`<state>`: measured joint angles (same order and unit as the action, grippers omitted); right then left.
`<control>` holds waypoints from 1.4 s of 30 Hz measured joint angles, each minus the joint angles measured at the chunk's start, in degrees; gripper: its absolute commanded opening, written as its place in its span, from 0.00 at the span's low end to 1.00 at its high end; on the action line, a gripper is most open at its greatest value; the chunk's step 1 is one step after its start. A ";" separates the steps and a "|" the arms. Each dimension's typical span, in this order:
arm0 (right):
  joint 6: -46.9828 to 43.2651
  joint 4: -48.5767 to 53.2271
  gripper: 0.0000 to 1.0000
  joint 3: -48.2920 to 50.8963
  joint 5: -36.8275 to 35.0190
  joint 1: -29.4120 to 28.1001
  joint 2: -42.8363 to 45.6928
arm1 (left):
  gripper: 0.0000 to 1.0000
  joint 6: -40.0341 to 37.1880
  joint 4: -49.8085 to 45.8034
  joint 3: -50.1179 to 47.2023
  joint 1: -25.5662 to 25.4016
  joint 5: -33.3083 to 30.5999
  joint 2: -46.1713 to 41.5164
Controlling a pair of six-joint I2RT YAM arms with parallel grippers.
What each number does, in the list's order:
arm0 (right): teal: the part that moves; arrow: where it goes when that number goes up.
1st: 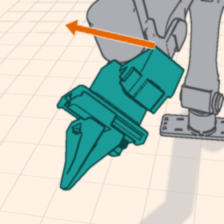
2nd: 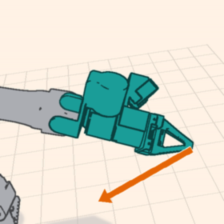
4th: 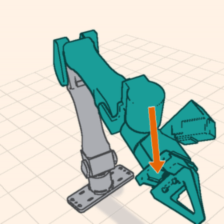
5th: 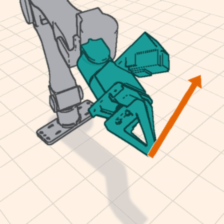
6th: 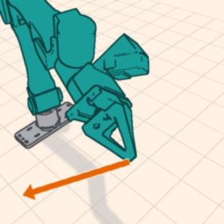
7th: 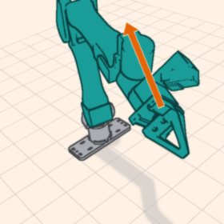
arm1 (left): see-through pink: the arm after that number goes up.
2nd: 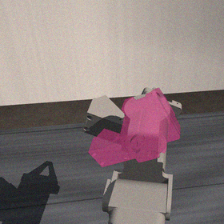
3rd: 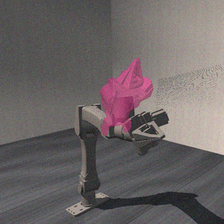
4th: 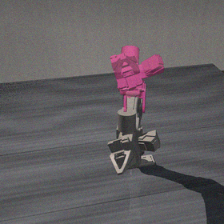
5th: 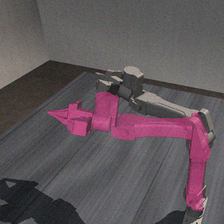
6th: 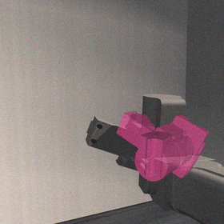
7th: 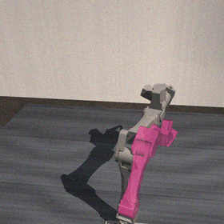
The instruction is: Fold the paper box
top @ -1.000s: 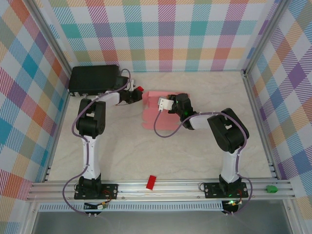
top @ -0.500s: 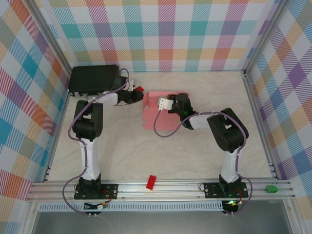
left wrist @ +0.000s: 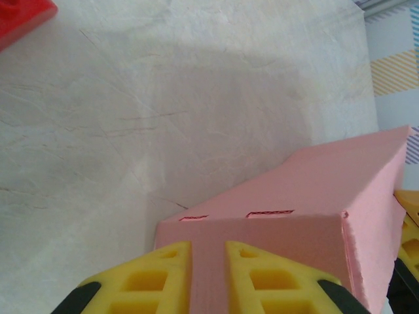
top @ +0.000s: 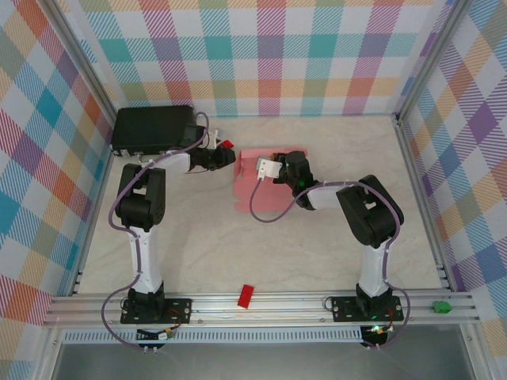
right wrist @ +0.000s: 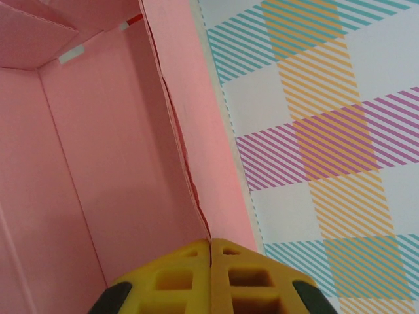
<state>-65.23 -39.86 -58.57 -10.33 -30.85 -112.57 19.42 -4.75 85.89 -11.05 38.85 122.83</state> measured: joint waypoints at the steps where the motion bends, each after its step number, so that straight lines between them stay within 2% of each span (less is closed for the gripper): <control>1: 0.00 -0.02 0.04 -0.07 -0.13 0.00 -0.11 | 0.20 0.33 0.35 -0.15 0.00 0.37 0.00; 21: 0.02 0.48 0.04 -1.03 -1.88 -0.11 -0.26 | 0.21 9.29 9.27 -1.14 0.00 4.55 0.00; 25: 0.00 0.94 0.04 -1.05 -1.88 -0.15 -0.33 | 0.21 7.89 7.96 -2.36 0.28 1.73 -0.68; 31: 0.00 1.07 0.04 -1.05 -1.86 -0.37 -0.37 | 0.28 6.05 6.14 -8.70 1.31 -5.11 -6.69; 42: 0.02 1.09 0.04 -1.05 -1.88 -0.42 -0.37 | 0.30 4.57 2.62 -12.09 1.99 -11.15 -9.86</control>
<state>-65.21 -38.76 -59.61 -12.21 -31.27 -112.95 23.99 -2.13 73.80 -9.06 27.70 112.97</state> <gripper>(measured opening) 0.063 0.299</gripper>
